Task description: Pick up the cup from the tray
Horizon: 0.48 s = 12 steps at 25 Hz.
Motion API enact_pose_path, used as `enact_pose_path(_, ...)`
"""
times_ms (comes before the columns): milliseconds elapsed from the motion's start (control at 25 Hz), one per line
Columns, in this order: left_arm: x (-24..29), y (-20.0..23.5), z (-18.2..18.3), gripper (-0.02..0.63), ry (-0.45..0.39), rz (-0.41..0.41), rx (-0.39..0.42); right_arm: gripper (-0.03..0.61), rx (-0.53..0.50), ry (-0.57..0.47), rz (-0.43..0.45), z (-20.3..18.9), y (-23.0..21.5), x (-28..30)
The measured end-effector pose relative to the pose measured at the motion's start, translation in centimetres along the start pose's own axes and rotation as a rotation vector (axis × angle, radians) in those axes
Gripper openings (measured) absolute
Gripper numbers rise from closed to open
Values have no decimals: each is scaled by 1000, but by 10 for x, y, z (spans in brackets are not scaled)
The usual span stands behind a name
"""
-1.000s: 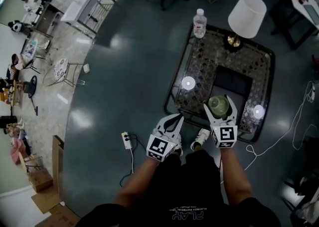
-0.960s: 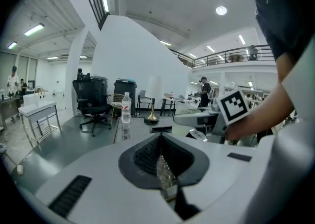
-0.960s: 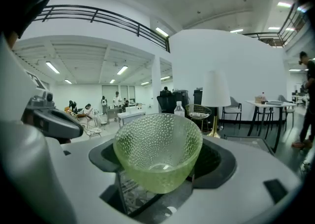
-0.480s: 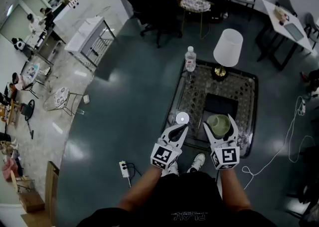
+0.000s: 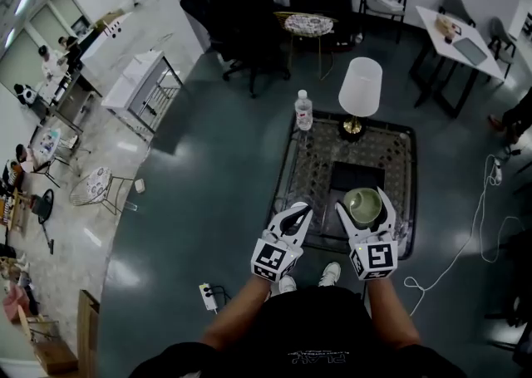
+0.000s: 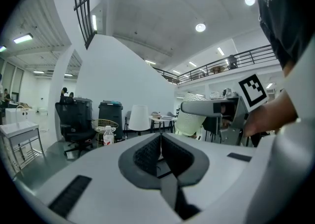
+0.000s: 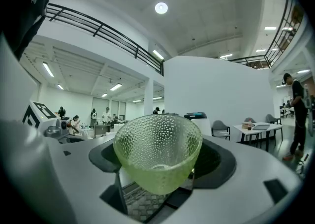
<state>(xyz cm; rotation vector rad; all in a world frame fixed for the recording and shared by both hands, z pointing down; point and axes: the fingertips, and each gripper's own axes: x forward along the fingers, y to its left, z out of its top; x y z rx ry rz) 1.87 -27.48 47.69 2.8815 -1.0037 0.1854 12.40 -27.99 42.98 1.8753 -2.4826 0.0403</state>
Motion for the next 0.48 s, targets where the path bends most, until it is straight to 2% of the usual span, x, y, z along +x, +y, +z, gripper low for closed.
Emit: enact_pose_path(480,-2,-7,2,11,-3,-3,1,399,3,-2,-3,4,0,-7)
